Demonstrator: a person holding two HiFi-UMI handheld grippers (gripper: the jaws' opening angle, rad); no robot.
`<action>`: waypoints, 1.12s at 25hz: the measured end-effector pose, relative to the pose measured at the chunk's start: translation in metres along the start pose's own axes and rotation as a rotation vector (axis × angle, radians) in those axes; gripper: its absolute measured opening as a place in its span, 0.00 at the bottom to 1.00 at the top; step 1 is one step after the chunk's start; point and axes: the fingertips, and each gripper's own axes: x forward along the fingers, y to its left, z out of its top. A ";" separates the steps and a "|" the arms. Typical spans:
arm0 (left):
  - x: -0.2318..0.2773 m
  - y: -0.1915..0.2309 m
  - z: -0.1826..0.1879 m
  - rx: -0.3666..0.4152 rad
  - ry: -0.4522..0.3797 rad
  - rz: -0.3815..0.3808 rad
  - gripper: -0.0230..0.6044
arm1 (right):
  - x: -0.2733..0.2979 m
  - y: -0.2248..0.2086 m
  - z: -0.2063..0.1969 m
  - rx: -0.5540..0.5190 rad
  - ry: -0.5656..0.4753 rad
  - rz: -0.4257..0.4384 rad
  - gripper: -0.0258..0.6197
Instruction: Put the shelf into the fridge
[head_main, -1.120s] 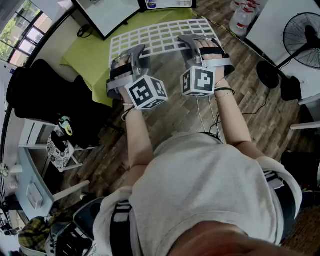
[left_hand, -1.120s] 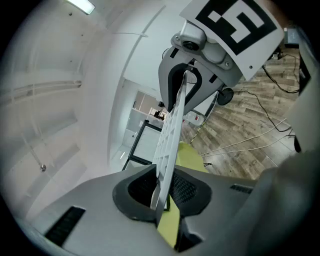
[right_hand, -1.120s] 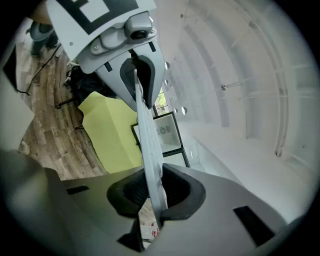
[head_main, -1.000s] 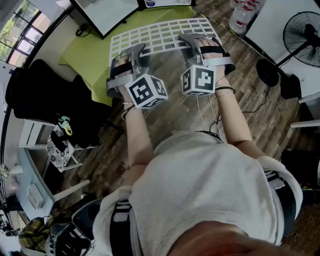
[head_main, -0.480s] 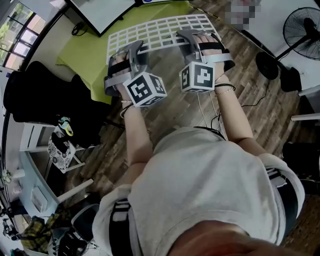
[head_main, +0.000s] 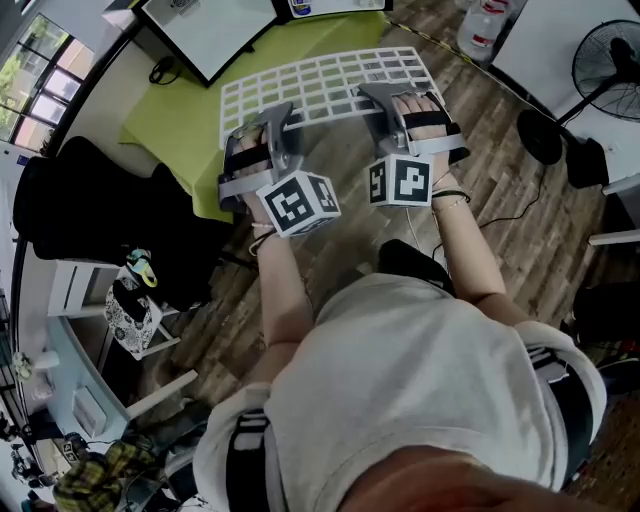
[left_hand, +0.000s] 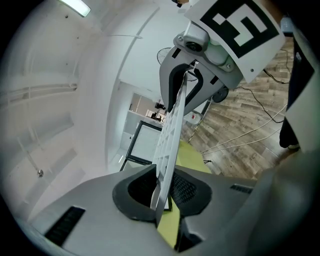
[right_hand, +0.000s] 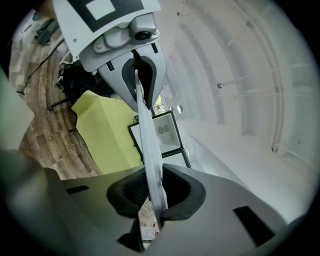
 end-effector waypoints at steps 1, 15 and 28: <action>0.002 0.001 -0.001 0.007 0.000 0.002 0.15 | 0.002 0.000 0.000 0.006 0.001 -0.004 0.14; 0.090 0.025 -0.028 0.003 0.122 0.044 0.15 | 0.107 -0.009 -0.015 0.025 -0.108 0.029 0.14; 0.208 0.065 -0.028 -0.012 0.228 0.106 0.15 | 0.229 -0.050 -0.054 0.001 -0.235 0.037 0.14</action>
